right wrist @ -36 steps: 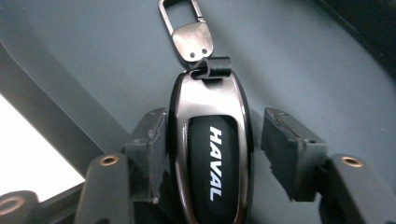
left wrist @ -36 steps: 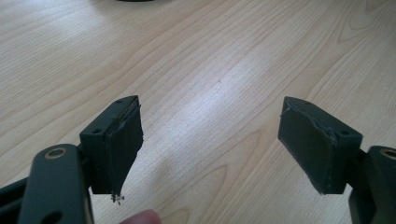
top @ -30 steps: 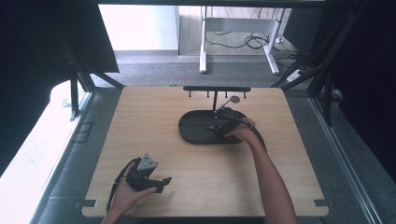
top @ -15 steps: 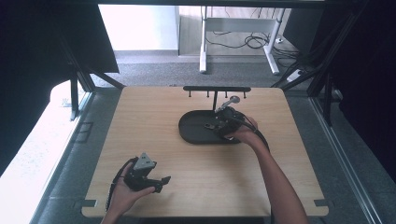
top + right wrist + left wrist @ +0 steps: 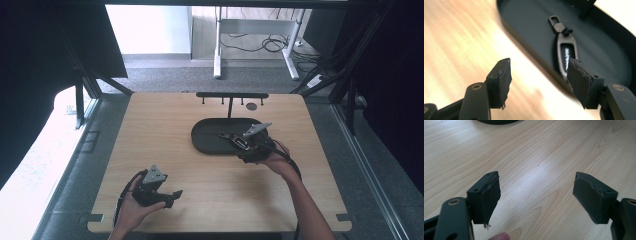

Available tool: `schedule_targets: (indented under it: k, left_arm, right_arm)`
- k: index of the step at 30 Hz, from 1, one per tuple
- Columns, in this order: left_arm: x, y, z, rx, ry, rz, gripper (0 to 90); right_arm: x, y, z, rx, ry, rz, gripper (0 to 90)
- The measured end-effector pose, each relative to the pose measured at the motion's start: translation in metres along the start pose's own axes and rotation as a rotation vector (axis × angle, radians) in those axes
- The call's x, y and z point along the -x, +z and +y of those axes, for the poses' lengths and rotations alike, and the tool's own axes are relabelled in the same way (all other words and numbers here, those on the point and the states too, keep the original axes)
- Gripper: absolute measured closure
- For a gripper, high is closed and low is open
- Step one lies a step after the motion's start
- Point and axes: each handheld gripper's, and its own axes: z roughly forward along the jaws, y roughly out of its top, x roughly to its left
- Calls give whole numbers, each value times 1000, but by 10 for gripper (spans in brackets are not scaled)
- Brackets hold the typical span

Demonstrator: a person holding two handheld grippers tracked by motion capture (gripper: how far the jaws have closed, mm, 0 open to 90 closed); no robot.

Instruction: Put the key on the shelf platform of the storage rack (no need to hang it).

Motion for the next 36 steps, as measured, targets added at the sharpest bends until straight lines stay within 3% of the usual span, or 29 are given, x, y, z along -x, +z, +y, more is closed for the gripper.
schedule_targets:
  k: [7, 19, 22, 29, 36]
  left_arm:
    - [2, 3, 0, -10, 4, -2, 225]
    - [3, 10, 1, -31, 6, 0, 224]
    - [4, 11, 1, -35, 7, -1, 224]
    - [5, 13, 2, -41, 16, -3, 224]
    - [3, 13, 2, -41, 22, -9, 224]
  right_arm:
    - [-13, -11, -37, 17, 9, 20, 377]
    - [-24, -26, -103, 85, 118, 61, 402]
    - [-24, -25, -116, 47, 115, 56, 400]
    - [-18, -23, -131, 40, 161, 54, 403]
    - [-21, -24, -130, 51, 151, 51, 401]
